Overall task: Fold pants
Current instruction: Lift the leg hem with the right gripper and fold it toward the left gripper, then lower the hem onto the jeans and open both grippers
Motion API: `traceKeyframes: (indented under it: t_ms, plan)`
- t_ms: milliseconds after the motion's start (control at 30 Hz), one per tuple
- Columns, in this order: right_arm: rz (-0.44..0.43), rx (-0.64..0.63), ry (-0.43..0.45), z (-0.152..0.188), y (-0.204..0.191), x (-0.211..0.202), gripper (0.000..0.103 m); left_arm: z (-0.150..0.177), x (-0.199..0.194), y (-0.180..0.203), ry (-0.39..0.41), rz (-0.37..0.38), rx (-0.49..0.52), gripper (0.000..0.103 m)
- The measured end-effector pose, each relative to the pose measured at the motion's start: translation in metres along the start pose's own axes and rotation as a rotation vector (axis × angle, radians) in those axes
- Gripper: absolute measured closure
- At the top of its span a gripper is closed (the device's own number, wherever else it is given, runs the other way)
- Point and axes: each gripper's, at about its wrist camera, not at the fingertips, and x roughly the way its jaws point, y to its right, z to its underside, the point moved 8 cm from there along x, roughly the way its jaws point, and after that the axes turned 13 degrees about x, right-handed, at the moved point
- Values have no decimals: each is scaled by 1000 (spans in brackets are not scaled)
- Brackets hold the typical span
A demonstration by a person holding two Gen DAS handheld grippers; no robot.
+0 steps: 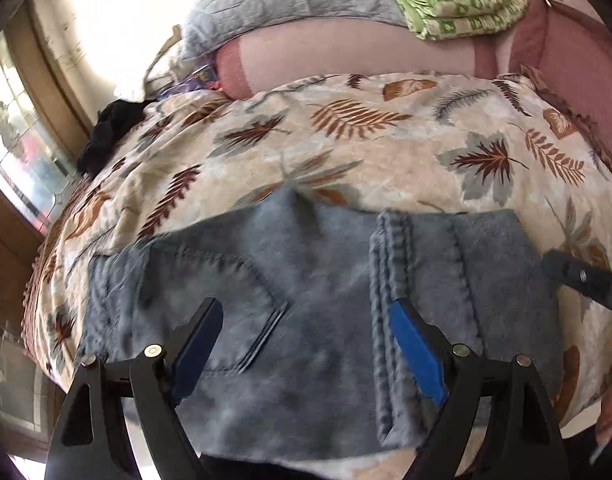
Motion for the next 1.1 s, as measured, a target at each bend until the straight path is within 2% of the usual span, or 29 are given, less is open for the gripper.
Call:
traceKeyframes:
  t_ms: [100,200,333,400,467,533,600,633,767,867,933,1000,1100]
  plan:
    - [15,-98,16,6,-13,-6,76,-26,21,7,-9,-49,41,17]
    - [28,-152,-29,19,-16,-2,76,-46,46,11,-38,-64,54,17]
    - [63,-287,-106,46,-24,6,76,-46,83,18,-125,-111,129,16]
    - [58,-363,-197,69,-27,14,76,-46,86,20,-77,-125,149,15]
    - [100,-425,-275,90,-22,25,74,-45,83,21,-57,-144,183,15]
    - [113,-489,-267,97,-24,25,75,-46,77,18,-59,-135,176,15]
    - [38,-446,-278,93,-28,17,75,-44,70,10,-66,-110,147,15]
    - [30,-418,-250,85,-28,14,75,-42,65,6,-67,-104,133,15]
    - [67,-291,-89,43,-19,6,75,-20,46,-4,-58,-76,107,15]
    - [122,-204,-98,31,-7,24,75,5,49,3,-100,-60,148,15]
    - [170,-170,-135,31,-1,41,74,23,59,6,-147,-82,190,14]
    - [167,-184,-99,26,-10,38,74,25,50,0,-115,-73,170,15]
    - [107,-190,-41,23,-24,29,75,27,29,-23,-67,-97,135,15]
